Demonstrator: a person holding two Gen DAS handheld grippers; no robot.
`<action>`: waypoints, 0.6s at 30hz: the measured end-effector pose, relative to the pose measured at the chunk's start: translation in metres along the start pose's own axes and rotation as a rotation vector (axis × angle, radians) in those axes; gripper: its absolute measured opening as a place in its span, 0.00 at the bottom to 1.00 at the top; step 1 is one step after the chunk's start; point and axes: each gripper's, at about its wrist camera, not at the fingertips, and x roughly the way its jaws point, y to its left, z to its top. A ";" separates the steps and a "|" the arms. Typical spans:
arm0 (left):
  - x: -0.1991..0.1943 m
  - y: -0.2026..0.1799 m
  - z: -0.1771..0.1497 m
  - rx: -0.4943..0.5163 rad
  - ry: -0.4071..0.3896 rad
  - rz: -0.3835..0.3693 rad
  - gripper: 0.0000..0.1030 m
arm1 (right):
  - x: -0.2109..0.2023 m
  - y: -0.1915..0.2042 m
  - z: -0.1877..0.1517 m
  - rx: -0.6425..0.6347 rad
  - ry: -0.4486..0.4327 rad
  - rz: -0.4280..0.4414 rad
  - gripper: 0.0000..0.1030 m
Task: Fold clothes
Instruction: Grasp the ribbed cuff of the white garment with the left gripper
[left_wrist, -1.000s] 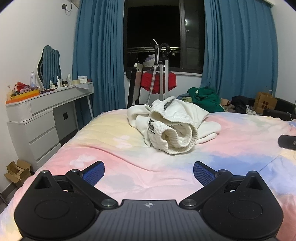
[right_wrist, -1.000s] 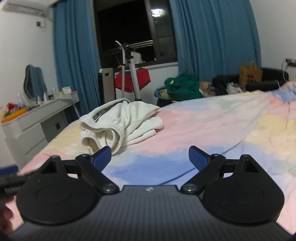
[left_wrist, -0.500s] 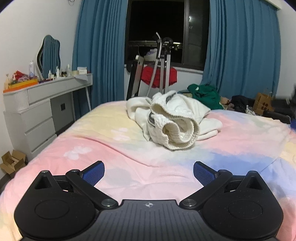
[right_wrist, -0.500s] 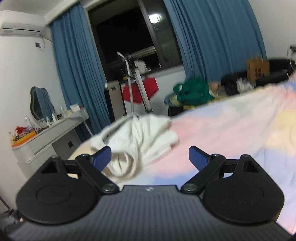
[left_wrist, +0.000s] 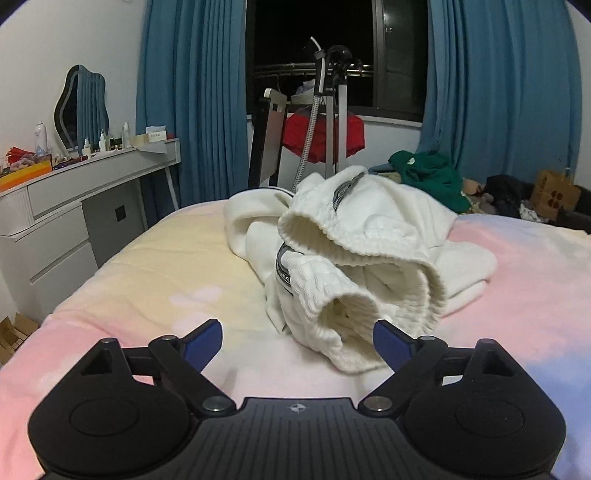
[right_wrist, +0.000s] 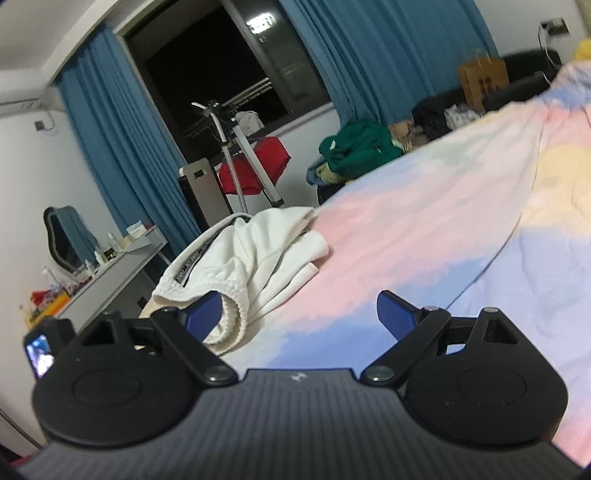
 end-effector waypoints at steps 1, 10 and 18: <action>0.008 0.000 -0.002 0.006 -0.003 0.009 0.87 | 0.004 -0.001 -0.001 0.003 0.006 0.001 0.89; 0.046 0.019 0.001 -0.119 -0.102 -0.041 0.55 | 0.040 0.007 -0.014 -0.055 0.105 0.020 0.89; 0.024 0.011 0.010 -0.052 -0.110 -0.074 0.11 | 0.039 0.019 -0.019 -0.130 0.095 0.023 0.89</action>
